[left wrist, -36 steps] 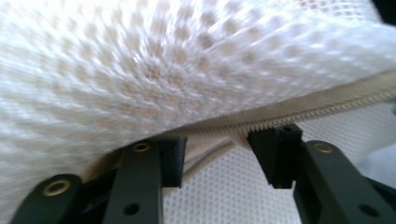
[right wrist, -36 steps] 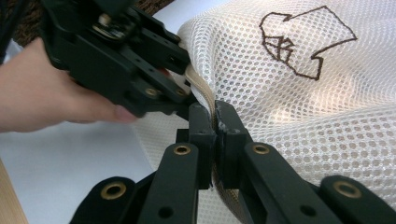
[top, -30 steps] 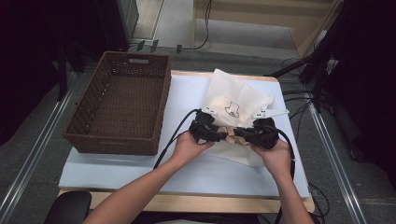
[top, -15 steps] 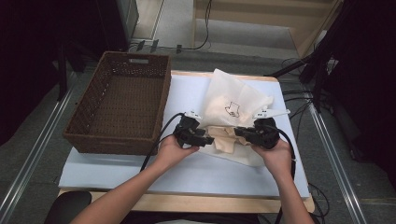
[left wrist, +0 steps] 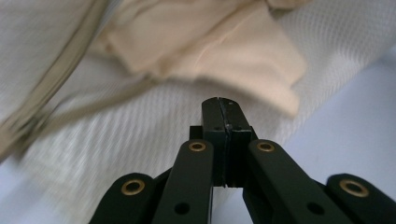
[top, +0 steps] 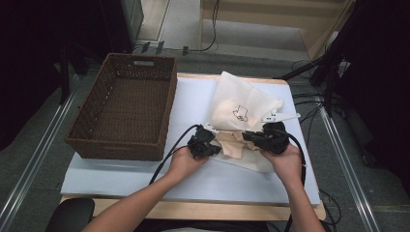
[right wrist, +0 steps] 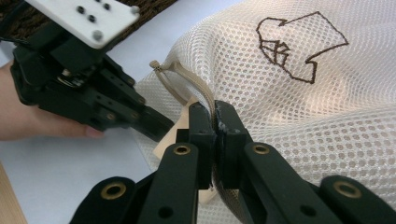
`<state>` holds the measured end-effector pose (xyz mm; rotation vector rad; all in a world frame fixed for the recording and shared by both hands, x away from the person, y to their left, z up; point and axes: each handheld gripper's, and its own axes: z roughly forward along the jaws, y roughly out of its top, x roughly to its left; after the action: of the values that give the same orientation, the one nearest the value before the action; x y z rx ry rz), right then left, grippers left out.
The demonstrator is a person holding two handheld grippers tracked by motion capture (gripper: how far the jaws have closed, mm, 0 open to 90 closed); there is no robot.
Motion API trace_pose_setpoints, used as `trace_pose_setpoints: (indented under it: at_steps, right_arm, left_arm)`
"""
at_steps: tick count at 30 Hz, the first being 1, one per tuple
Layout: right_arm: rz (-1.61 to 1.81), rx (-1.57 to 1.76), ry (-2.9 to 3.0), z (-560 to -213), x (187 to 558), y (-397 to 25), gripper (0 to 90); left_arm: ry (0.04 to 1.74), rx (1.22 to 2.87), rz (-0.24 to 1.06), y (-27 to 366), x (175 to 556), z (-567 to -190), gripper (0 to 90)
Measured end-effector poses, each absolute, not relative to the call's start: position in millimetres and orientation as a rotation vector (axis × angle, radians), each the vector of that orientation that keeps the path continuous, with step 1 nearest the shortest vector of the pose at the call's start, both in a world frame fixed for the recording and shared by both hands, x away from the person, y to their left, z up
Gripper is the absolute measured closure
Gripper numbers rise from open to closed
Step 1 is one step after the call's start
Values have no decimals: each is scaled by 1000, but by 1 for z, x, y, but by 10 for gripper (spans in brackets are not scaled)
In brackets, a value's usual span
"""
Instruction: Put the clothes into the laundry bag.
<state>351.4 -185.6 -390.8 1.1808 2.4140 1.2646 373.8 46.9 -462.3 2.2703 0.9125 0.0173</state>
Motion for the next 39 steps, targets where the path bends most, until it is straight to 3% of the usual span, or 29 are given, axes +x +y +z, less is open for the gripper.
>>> trace_pose_setpoints:
  at_steps: [5, 14, 27, 39]
  right_arm:
    - [1264, 1180, 2416, -391, 351, -185, 881]
    - [1267, 1175, 2419, -391, 351, -185, 882]
    - [1292, 1168, 2426, -389, 349, -184, 886]
    - [1305, 1183, 2427, -391, 350, -188, 890]
  left_arm:
    - [898, 2263, 68, 19, 384, -464, 900]
    - [988, 2094, 121, -3, 400, -462, 900]
    - [1074, 1850, 163, -8, 411, -457, 900]
    - [1069, 1854, 243, -7, 420, -453, 900]
